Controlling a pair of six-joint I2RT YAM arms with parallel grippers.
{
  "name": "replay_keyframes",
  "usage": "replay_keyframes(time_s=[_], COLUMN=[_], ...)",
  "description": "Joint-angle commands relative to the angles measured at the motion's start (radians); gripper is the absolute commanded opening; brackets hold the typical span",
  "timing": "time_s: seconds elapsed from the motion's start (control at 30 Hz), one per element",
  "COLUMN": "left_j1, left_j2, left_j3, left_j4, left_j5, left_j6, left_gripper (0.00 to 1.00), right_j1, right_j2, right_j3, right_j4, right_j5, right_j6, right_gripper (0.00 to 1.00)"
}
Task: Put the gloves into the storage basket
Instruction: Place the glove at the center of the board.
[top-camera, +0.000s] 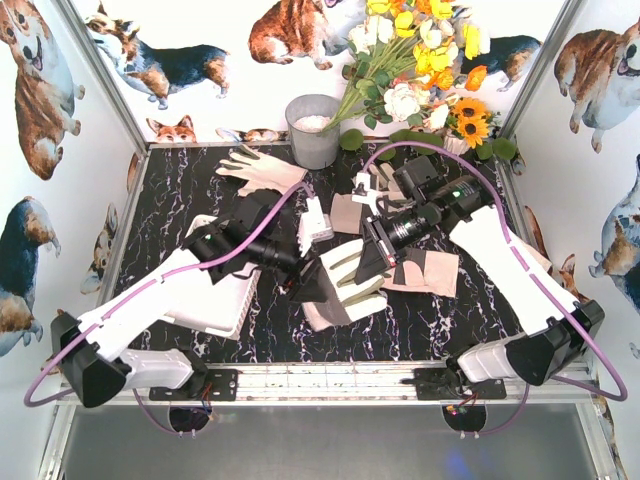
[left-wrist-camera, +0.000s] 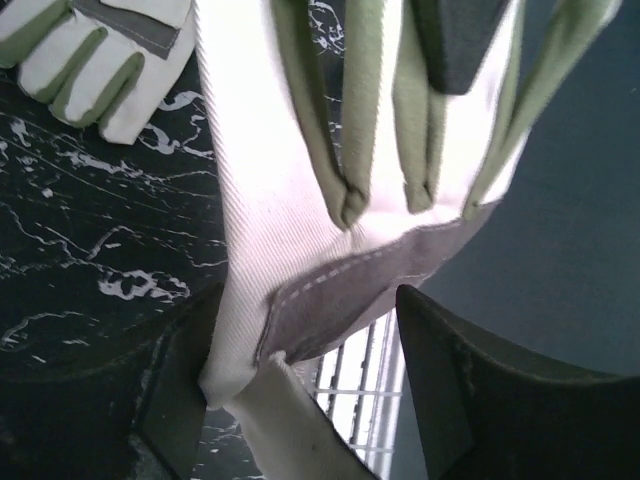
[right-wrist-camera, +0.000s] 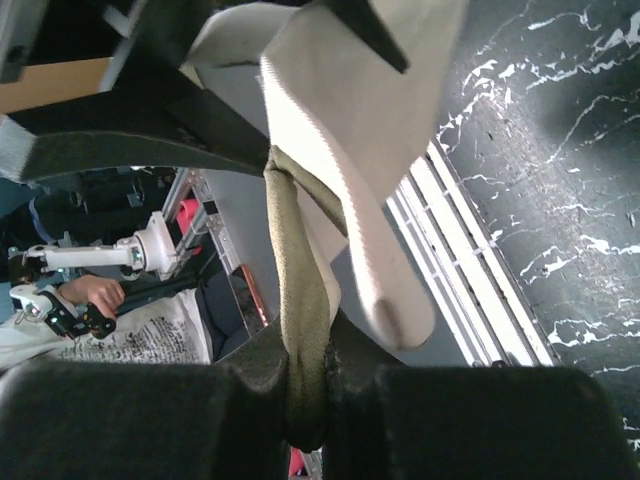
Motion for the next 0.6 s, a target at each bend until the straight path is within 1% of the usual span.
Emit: replay_keyframes(time_s=[0.0,0.1,0.33,0.4,0.5,0.53,0.57], left_j1=[-0.010,-0.010,-0.010,-0.010,-0.010,-0.010,-0.010], left_j2=[-0.077,-0.090,-0.063,-0.046,-0.020,-0.018,-0.018], left_j3=[-0.049,-0.069,-0.055,-0.046,-0.034,-0.036,-0.043], left_j4=[0.049,0.068,0.034,0.018,0.004,0.014,0.028], left_j5=[-0.010,-0.022,-0.002,0.008,0.014,0.010,0.000], left_j6=[-0.054,-0.084,-0.091,-0.095,-0.116,-0.131,-0.154], left_gripper=[0.57,0.48,0.29,0.22,0.04,0.01,0.00], right_j1=[0.002,0.002,0.002,0.002,0.001,0.001,0.000], right_j2=[0.023,0.023,-0.002,-0.009,-0.028,-0.035,-0.042], right_j3=[0.052,0.053,0.057,0.060,0.060,0.059,0.056], right_j4=[-0.032,-0.039,-0.059,-0.055,-0.026,-0.014,-0.003], right_j5=[0.050,0.091,0.192,0.221,0.265,0.275,0.283], right_j6=[-0.047,-0.052,-0.057,-0.057,-0.044,-0.039,-0.034], right_gripper=[0.00,0.00,0.00,0.00,0.00,0.00,0.00])
